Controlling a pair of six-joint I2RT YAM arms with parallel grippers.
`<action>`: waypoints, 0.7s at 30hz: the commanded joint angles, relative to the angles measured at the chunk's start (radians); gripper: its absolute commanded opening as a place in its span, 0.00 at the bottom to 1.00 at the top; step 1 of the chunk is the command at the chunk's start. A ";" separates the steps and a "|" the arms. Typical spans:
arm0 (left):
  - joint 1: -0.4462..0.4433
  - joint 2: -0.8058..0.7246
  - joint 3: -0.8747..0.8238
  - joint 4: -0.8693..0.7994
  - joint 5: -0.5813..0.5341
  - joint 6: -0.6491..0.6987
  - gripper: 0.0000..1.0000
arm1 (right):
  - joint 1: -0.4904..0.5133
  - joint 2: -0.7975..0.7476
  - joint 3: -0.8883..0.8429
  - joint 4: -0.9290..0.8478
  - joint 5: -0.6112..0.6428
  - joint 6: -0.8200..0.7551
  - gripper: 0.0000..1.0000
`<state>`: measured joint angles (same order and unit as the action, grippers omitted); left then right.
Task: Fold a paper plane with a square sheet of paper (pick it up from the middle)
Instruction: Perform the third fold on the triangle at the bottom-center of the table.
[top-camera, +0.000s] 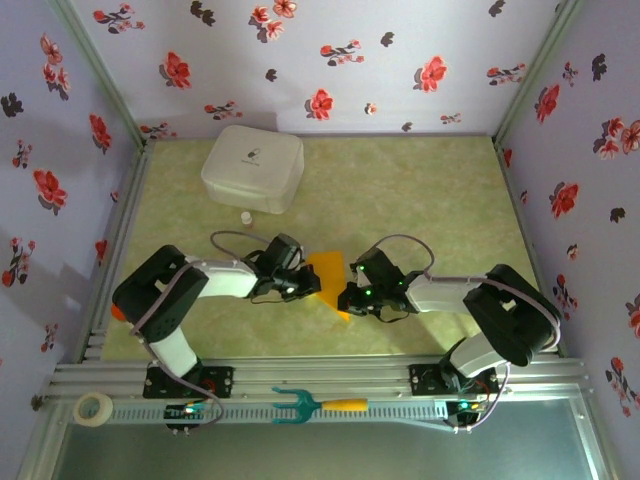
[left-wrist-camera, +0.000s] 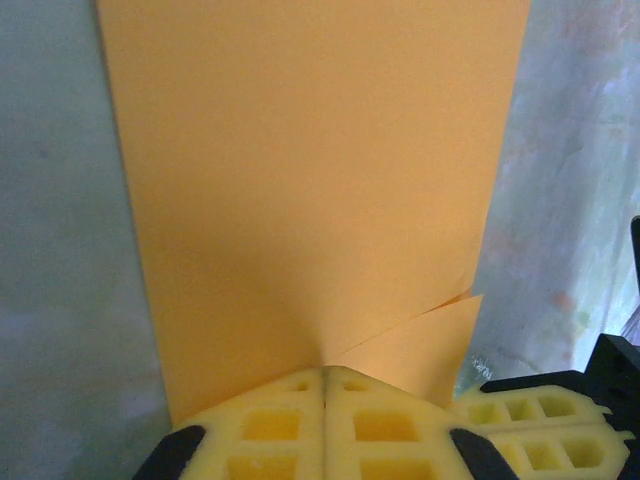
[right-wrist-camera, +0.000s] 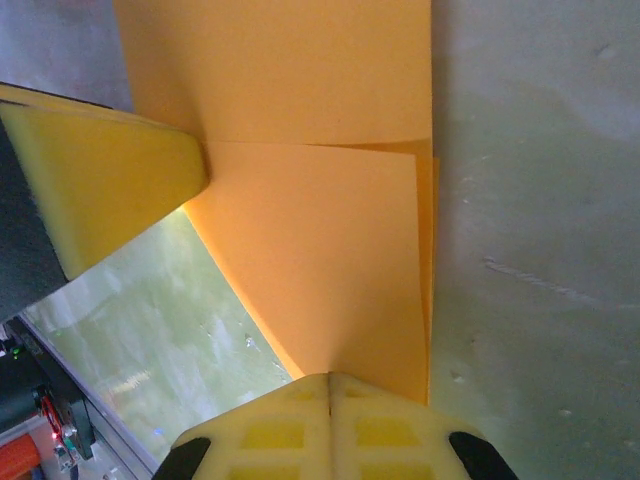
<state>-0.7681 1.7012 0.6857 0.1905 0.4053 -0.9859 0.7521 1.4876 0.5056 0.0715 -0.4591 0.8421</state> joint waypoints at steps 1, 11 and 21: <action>0.053 0.006 -0.045 -0.074 -0.061 0.061 0.02 | -0.007 0.013 -0.039 -0.107 0.068 0.003 0.00; 0.082 -0.054 -0.024 -0.079 -0.083 0.054 0.03 | -0.007 0.020 -0.034 -0.110 0.068 -0.001 0.00; -0.017 -0.123 0.044 -0.095 -0.093 0.051 0.06 | -0.009 0.013 -0.014 -0.130 0.060 -0.007 0.00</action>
<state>-0.7532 1.5936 0.6987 0.1181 0.3206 -0.9428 0.7521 1.4876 0.5060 0.0711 -0.4568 0.8421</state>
